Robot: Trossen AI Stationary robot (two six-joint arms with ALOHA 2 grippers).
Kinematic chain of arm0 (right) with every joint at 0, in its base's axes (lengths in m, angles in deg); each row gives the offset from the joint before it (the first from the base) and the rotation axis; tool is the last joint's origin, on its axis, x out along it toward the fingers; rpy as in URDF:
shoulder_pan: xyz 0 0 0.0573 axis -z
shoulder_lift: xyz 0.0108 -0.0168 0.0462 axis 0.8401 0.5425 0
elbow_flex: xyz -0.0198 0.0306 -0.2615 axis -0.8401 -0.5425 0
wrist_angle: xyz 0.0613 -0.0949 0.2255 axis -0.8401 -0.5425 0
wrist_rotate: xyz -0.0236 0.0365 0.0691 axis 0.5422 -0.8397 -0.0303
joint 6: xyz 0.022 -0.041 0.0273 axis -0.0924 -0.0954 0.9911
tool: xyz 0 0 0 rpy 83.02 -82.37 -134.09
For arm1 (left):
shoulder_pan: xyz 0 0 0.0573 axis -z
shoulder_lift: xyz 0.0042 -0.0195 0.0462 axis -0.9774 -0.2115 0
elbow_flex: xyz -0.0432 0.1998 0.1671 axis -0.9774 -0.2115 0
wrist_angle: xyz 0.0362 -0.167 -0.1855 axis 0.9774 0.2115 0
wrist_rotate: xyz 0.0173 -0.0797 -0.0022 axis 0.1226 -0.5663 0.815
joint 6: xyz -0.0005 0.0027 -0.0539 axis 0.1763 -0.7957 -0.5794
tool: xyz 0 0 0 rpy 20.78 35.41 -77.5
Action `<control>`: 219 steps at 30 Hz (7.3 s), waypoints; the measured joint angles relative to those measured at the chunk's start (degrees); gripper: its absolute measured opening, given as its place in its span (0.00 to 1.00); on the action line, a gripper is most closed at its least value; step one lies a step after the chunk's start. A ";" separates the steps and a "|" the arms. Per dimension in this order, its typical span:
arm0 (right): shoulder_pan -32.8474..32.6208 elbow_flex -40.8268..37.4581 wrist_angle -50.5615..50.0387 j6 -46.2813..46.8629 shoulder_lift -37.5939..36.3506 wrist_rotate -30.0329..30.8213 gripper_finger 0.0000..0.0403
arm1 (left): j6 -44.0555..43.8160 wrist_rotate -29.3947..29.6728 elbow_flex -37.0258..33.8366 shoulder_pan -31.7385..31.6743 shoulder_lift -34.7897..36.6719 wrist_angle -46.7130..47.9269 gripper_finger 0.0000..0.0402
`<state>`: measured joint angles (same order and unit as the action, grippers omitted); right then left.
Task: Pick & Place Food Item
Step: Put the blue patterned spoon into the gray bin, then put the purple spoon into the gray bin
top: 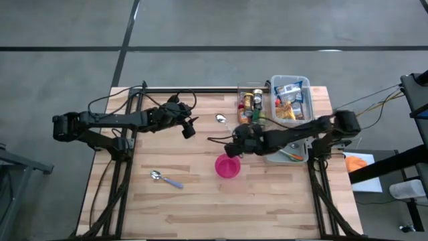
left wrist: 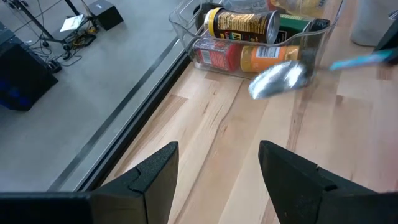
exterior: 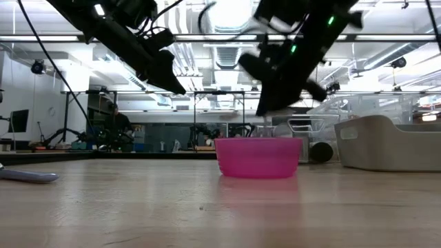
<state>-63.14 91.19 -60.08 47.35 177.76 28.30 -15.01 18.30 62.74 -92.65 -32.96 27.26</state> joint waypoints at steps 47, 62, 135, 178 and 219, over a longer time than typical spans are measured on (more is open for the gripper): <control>-27.89 -11.39 -61.28 16.03 -27.89 -14.70 0.13 | 0.00 -0.01 0.00 -0.01 0.00 0.04 0.56; -27.87 -20.04 -51.13 10.45 -17.73 -5.24 0.13 | 0.00 -0.01 0.00 0.00 0.00 0.05 0.56; -22.85 -34.88 47.12 -38.13 -33.72 -1.82 0.68 | 0.00 0.01 0.00 0.01 0.00 0.04 0.56; -19.10 -40.47 57.98 -47.19 -34.79 -5.76 0.68 | -16.97 -2.94 0.02 0.39 0.02 0.73 0.56; -19.10 -40.44 57.69 -47.17 -34.78 -5.72 0.68 | -106.44 -12.55 1.95 42.43 9.79 50.93 0.56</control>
<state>-82.25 50.76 -2.39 0.18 142.98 22.58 -121.45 5.75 64.69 -50.22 -23.16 78.19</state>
